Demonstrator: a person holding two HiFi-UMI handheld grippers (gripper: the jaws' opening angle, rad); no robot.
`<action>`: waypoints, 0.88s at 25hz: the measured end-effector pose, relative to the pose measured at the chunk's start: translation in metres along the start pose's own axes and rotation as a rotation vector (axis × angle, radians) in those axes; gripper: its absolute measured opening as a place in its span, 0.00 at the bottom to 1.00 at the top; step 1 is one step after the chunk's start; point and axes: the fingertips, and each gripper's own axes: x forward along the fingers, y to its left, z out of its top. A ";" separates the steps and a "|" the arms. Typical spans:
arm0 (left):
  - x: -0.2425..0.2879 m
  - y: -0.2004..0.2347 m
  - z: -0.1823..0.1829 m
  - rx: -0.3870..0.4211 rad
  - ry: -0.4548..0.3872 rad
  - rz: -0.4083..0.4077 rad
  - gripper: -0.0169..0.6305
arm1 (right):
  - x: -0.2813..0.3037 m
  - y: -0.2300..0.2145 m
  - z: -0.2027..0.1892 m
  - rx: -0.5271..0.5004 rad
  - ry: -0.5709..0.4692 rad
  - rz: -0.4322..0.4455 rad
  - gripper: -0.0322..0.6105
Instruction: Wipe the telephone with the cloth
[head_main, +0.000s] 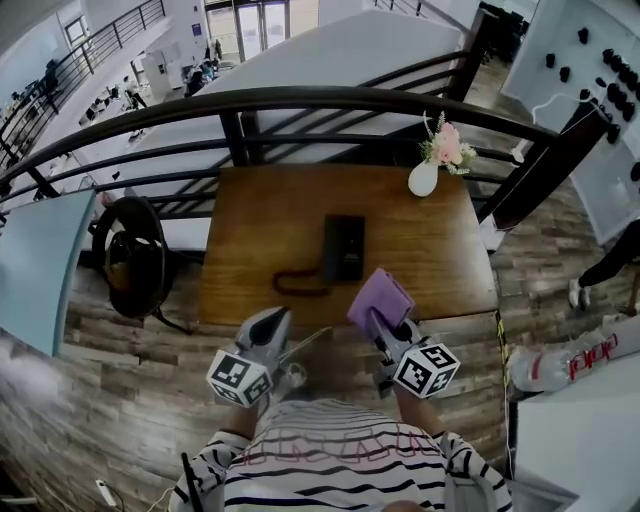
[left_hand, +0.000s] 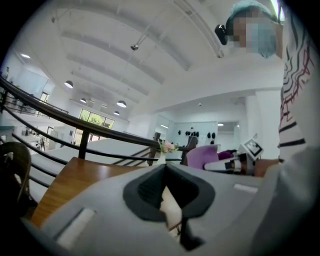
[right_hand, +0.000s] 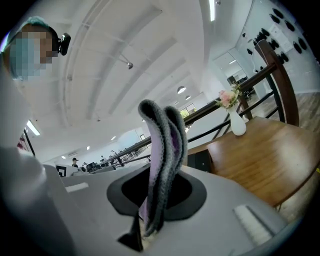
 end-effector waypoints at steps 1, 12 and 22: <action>0.004 0.009 0.003 0.000 0.002 -0.009 0.03 | 0.009 0.000 0.003 0.001 -0.004 -0.006 0.13; 0.043 0.092 0.029 0.003 0.040 -0.114 0.03 | 0.094 -0.010 0.021 0.032 -0.044 -0.098 0.13; 0.085 0.124 0.027 -0.008 0.080 -0.138 0.03 | 0.142 -0.047 0.023 0.024 0.017 -0.126 0.13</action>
